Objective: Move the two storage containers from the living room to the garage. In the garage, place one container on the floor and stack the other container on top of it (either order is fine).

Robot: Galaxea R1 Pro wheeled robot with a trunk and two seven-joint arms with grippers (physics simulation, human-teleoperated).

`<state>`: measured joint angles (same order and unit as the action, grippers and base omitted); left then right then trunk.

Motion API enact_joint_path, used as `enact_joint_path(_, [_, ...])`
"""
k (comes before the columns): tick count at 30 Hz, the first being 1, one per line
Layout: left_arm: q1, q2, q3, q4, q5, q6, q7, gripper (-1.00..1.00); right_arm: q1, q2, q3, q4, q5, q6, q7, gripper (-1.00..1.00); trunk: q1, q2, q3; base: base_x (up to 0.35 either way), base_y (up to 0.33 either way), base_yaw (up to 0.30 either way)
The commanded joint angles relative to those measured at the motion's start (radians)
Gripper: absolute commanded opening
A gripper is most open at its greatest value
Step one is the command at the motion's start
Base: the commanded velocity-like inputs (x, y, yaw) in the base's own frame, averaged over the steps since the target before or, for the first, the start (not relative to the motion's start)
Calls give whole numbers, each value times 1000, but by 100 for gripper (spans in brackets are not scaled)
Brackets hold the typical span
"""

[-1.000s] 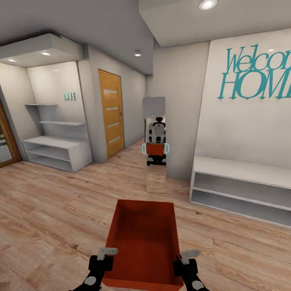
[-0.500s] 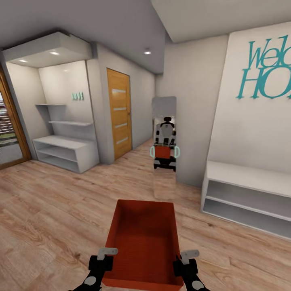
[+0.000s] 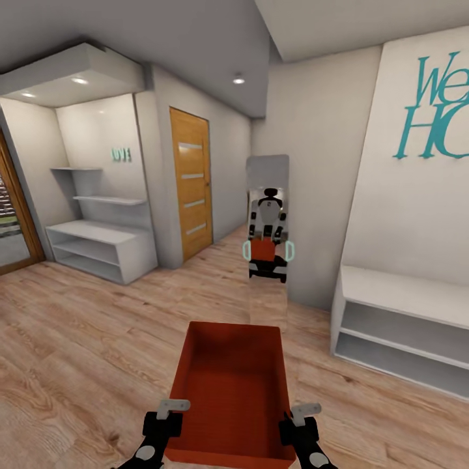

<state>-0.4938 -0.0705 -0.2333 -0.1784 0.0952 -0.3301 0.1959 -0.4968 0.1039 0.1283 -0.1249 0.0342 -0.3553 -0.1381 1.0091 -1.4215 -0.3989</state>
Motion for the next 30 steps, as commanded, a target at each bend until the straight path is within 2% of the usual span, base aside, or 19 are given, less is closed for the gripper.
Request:
enact_joint_path(1, [-2,-3,37,-3,40,0,7,-100,0,0,-17,1,7,0,-11,-100,1,-1,-1,341,0,0])
enact_joint_path(8, [-2,-3,37,-3,40,0,7,-100,0,0,-17,1,7,0,-11,-100,1,-1,-1,341,0,75])
enact_joint_path(26, [-3,-2,37,-3,40,0,7,-100,0,0,-18,1,7,0,-11,-100,1,-1,-1,341,0,251])
enact_joint_path(30, [-3,-2,37,-3,40,0,7,-100,0,0,-18,1,7,-1,-11,-100,1,-1,-1,341,0,108])
